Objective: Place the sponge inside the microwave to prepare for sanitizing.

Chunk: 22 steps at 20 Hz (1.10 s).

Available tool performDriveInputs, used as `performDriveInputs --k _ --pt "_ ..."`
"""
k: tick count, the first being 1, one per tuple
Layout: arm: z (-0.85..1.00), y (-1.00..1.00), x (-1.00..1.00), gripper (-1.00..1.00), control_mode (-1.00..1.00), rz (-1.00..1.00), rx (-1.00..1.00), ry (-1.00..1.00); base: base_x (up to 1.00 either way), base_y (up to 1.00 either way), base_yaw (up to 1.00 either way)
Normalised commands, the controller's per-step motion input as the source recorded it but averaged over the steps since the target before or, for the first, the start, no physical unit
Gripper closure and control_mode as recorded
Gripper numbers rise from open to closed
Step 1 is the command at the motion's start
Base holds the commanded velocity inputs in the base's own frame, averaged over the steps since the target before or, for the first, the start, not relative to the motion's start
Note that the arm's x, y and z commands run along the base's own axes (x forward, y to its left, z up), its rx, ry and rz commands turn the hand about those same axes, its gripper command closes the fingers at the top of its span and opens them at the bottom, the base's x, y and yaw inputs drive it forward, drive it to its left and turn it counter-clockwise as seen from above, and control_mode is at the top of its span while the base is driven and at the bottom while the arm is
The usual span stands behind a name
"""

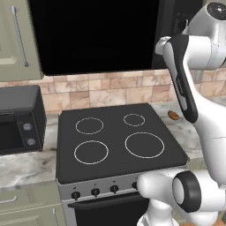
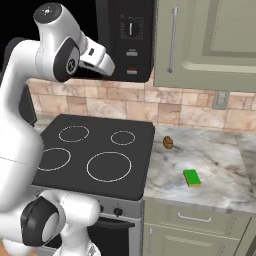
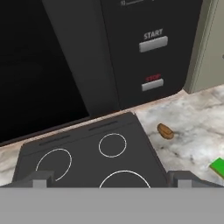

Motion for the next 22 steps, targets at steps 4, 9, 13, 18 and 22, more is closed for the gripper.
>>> performDriveInputs --k 4,9,13,18,22 --pt "0.10 -0.05 0.25 -1.00 -1.00 0.03 -0.04 -0.02 0.00 0.00 0.00" --pt "0.02 0.00 0.35 -1.00 -1.00 0.03 -0.03 0.00 0.00 0.00 0.00" --pt "0.00 0.00 0.49 -1.00 -1.00 0.06 0.00 -0.01 0.00 0.00 0.00" --pt "0.06 0.00 0.46 -1.00 -1.00 0.09 0.00 -0.01 0.00 0.00 0.00" --pt "0.08 -0.08 0.41 -1.00 -1.00 0.07 -0.02 -0.01 0.00 0.00 0.00"
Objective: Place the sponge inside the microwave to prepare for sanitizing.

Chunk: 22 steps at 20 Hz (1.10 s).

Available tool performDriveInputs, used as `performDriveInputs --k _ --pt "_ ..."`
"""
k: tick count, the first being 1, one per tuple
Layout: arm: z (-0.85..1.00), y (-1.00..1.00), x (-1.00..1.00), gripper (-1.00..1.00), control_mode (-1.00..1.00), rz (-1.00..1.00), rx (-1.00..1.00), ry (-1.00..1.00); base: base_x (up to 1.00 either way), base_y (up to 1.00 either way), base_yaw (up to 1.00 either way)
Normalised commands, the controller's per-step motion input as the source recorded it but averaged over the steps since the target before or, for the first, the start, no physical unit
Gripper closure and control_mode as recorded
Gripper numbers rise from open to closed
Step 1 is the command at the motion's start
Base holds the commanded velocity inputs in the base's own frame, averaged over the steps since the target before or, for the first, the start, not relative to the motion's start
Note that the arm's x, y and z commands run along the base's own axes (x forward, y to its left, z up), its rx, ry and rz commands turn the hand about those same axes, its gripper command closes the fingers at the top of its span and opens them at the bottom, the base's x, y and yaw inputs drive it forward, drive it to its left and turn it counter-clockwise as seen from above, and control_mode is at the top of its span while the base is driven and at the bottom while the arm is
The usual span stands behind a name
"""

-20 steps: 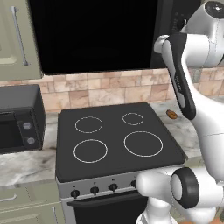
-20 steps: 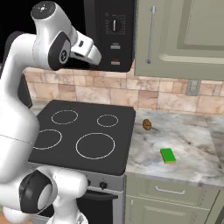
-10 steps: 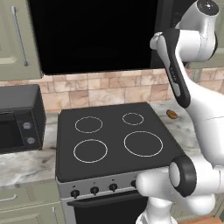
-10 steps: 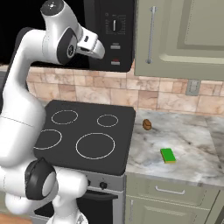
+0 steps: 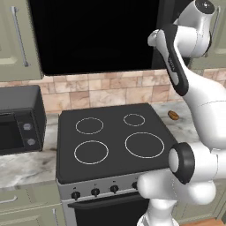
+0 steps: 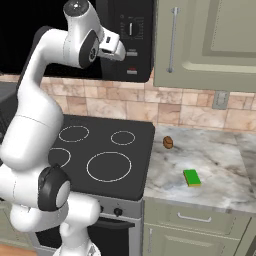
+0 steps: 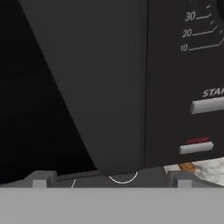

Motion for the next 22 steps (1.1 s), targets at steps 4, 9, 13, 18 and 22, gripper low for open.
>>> performDriveInputs --k 4,9,13,18,22 --pt "0.03 -0.13 0.35 -1.00 -1.00 0.00 -0.06 0.00 0.00 0.00 0.00" --pt "0.00 -0.03 0.32 -1.00 -1.00 0.00 -0.07 0.00 0.00 0.00 0.00" --pt "0.00 0.00 0.26 -1.00 -1.00 0.00 -0.05 0.00 0.00 0.00 0.00" --pt "0.00 0.00 0.31 -1.00 -1.00 0.00 -0.01 0.00 0.00 0.00 0.00" --pt "0.00 0.00 0.23 -1.00 -1.00 0.00 0.00 -0.03 0.00 0.00 0.00"
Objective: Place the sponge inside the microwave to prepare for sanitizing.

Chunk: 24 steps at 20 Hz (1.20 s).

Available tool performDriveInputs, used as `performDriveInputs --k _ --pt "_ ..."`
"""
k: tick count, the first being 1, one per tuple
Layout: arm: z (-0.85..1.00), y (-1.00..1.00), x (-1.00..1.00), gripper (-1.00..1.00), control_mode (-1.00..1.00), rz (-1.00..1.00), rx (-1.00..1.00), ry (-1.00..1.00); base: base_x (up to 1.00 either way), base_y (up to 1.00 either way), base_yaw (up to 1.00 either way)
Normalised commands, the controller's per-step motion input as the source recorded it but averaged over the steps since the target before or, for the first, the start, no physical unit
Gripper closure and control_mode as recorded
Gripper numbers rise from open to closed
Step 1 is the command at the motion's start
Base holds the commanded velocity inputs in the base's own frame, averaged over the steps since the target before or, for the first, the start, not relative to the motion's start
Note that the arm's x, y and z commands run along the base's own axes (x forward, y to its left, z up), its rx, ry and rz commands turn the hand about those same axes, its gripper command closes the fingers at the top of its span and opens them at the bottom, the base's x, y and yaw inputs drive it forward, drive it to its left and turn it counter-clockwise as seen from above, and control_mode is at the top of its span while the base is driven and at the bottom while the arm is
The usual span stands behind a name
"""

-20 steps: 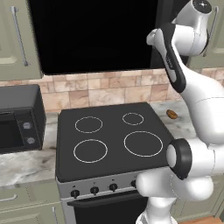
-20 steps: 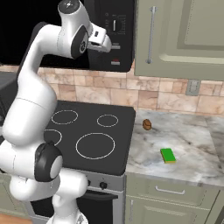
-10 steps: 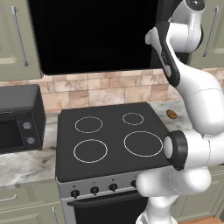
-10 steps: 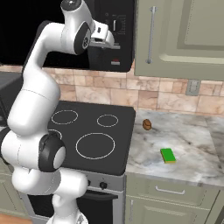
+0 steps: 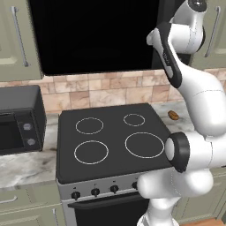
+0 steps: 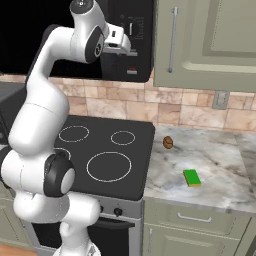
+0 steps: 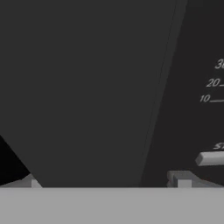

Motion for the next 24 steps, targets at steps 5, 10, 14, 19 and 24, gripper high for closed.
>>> performDriveInputs --k 5,10,14,19,24 --pt "0.00 0.00 0.10 1.00 -1.00 0.00 0.00 -0.11 0.00 0.00 0.00" --pt "0.00 0.00 0.00 1.00 -1.00 0.00 0.00 -0.01 0.00 0.00 0.00" --pt "0.00 0.00 0.00 1.00 -1.00 0.00 0.00 0.00 0.00 0.00 0.00" --pt "0.00 0.00 -0.20 1.00 -1.00 0.00 0.00 0.00 0.00 0.00 0.00" --pt "0.01 0.03 -0.86 1.00 -1.00 -0.03 0.00 -0.07 0.00 0.00 0.00"
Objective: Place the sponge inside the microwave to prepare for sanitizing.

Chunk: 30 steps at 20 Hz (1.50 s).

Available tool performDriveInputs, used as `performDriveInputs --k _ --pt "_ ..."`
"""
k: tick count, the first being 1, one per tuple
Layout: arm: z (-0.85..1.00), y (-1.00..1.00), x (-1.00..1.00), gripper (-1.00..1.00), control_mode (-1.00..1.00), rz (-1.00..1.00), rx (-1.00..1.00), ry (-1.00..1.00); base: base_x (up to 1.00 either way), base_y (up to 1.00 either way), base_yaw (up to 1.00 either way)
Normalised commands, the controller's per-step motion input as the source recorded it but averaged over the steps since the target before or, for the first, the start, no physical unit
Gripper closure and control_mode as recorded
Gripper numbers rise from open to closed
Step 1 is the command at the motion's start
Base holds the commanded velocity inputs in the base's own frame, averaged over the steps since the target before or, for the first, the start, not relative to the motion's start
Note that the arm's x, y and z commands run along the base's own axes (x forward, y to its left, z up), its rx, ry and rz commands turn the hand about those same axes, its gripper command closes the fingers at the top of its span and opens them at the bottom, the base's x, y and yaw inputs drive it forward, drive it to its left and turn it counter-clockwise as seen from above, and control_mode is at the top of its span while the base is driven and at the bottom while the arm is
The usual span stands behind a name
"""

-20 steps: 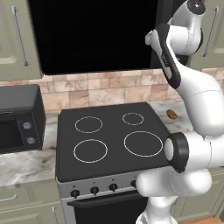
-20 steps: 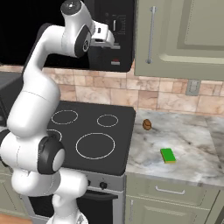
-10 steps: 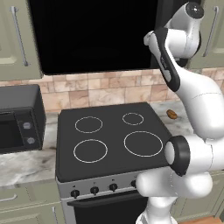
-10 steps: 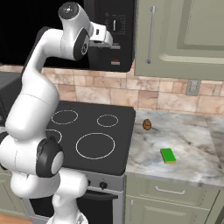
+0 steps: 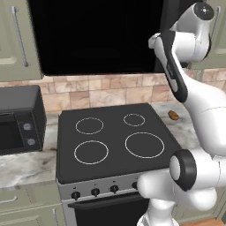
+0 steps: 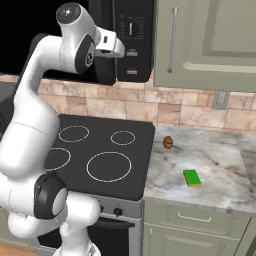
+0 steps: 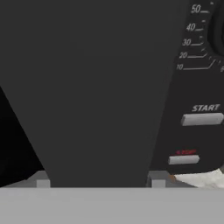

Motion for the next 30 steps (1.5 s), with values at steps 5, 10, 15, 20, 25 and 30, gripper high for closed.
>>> performDriveInputs --k 5,10,15,20,25,30 --pt "0.00 0.02 -1.00 1.00 -1.00 -0.06 0.00 -0.10 0.00 0.00 0.00" --pt "-0.04 0.31 -0.94 1.00 -1.00 -0.15 -0.02 -0.13 0.00 0.00 0.00" --pt "-0.06 0.42 -0.74 1.00 -1.00 -0.36 -0.10 -0.01 0.00 0.00 0.00" --pt "-0.16 0.30 -0.75 1.00 -1.00 -0.39 -0.08 0.00 0.00 0.00 0.00" --pt "-0.27 0.45 -0.75 1.00 -1.00 -0.39 -0.12 0.00 0.00 0.00 0.00" --pt "-0.11 0.61 -0.74 1.00 -1.00 -0.36 -0.04 0.00 0.00 0.00 0.00"
